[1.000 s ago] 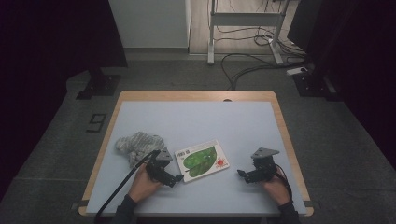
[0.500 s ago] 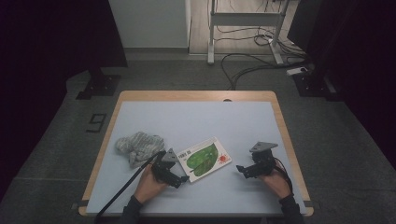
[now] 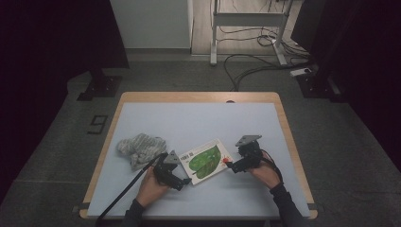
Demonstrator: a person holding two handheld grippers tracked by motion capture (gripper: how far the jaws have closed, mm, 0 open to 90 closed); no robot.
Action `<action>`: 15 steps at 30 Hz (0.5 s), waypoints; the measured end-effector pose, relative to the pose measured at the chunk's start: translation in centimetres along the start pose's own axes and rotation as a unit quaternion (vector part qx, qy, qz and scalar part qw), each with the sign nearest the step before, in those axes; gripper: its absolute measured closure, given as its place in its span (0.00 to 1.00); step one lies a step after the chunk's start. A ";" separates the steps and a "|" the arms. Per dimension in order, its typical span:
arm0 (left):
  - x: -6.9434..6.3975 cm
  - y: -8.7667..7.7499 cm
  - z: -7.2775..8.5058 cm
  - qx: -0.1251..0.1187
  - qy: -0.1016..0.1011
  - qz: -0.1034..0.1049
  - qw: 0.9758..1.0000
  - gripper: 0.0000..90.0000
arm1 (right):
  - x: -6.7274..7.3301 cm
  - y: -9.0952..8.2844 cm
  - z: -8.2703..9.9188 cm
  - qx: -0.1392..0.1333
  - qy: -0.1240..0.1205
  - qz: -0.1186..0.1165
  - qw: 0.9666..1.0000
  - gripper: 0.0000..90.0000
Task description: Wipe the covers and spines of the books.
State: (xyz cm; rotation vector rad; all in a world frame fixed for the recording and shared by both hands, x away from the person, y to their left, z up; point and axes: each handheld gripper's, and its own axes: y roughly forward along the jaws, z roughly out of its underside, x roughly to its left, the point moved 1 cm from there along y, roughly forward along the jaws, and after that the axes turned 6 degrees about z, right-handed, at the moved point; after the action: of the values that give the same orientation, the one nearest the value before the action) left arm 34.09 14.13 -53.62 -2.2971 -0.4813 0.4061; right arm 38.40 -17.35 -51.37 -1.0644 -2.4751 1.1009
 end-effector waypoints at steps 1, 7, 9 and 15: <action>0.0 0.0 0.0 0.000 0.000 0.000 1.000 0.00 | 0.0 0.3 -0.3 0.001 0.001 -0.003 1.000 0.00; 0.0 0.0 0.0 0.000 0.000 0.000 1.000 0.00 | 0.0 2.2 -1.8 0.006 0.007 -0.022 1.000 0.00; 0.0 0.0 0.0 0.000 0.000 0.000 1.000 0.00 | 0.0 2.8 -2.2 0.009 0.006 -0.026 1.000 0.00; 0.0 0.0 0.0 0.000 0.001 0.001 1.000 0.00 | 0.2 4.4 -2.9 0.013 0.009 -0.051 0.999 0.00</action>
State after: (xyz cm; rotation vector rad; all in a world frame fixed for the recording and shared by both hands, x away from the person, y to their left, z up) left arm 34.09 14.14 -53.62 -2.2978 -0.4793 0.4051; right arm 41.98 -13.59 -52.55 -0.9268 -2.4644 1.0845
